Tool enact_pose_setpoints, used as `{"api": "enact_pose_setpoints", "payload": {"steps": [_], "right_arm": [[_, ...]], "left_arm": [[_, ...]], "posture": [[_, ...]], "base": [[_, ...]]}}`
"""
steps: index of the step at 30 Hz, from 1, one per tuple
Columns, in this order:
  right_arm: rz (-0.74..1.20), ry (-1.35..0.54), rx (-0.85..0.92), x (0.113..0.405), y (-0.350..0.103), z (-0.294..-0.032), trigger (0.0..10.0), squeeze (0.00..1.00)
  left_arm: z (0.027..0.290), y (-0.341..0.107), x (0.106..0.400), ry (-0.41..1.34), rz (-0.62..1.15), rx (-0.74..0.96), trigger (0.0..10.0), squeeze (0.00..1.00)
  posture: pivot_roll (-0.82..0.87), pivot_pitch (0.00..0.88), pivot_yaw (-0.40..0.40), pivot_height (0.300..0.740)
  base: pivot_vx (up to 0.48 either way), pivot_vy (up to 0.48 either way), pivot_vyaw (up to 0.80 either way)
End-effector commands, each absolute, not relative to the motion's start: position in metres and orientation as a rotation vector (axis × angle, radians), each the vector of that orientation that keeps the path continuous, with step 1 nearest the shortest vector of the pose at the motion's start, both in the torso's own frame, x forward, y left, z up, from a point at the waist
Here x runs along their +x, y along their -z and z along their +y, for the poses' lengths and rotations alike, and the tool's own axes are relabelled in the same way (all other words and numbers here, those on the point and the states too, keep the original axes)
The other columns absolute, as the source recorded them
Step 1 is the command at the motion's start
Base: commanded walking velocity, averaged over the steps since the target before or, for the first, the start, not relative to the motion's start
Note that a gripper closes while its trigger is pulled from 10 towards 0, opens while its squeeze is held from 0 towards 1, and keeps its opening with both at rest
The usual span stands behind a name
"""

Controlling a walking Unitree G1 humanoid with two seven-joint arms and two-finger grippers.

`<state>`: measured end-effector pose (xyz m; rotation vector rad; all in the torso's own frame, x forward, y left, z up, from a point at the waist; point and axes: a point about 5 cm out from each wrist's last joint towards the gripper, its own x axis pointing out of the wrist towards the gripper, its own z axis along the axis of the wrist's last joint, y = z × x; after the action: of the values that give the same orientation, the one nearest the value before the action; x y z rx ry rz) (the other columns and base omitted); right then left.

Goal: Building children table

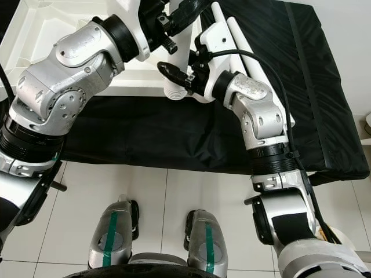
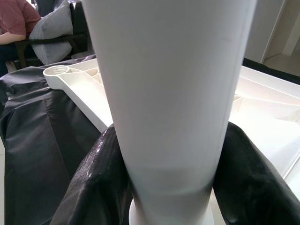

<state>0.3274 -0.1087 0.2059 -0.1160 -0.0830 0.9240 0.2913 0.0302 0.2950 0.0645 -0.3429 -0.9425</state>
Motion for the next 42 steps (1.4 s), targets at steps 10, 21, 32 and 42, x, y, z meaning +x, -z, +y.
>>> {"api": "enact_pose_setpoints", "payload": {"steps": [10, 21, 32, 42], "right_arm": [[-0.163, -0.866, 0.006, 0.328, -0.211, -0.106, 10.0, 0.00], [-0.214, -0.762, 0.101, 0.331, -0.210, -0.111, 10.0, 0.00], [-0.239, -0.566, 0.145, 0.344, -0.213, -0.127, 10.0, 0.00], [-0.238, -0.484, 0.131, 0.349, -0.213, -0.135, 10.0, 0.00]], "left_arm": [[0.030, -0.303, 0.279, 1.200, -0.366, 0.011, 10.0, 1.00], [0.058, -0.314, 0.302, 1.023, -0.358, -0.194, 10.0, 0.09], [0.090, -0.297, 0.341, 0.710, -0.307, -0.206, 10.0, 0.00], [0.099, -0.261, 0.360, 0.541, -0.190, -0.062, 10.0, 0.00]], "posture": [[0.06, 0.000, -0.037, 0.740], [0.06, 0.000, -0.023, 0.740], [0.05, 0.000, -0.024, 0.740], [0.03, 0.000, -0.027, 0.740]], "base": [[0.000, 0.000, 0.00], [0.000, 0.000, 0.00], [0.000, 0.000, 0.00], [0.000, 0.000, 0.00]]}}
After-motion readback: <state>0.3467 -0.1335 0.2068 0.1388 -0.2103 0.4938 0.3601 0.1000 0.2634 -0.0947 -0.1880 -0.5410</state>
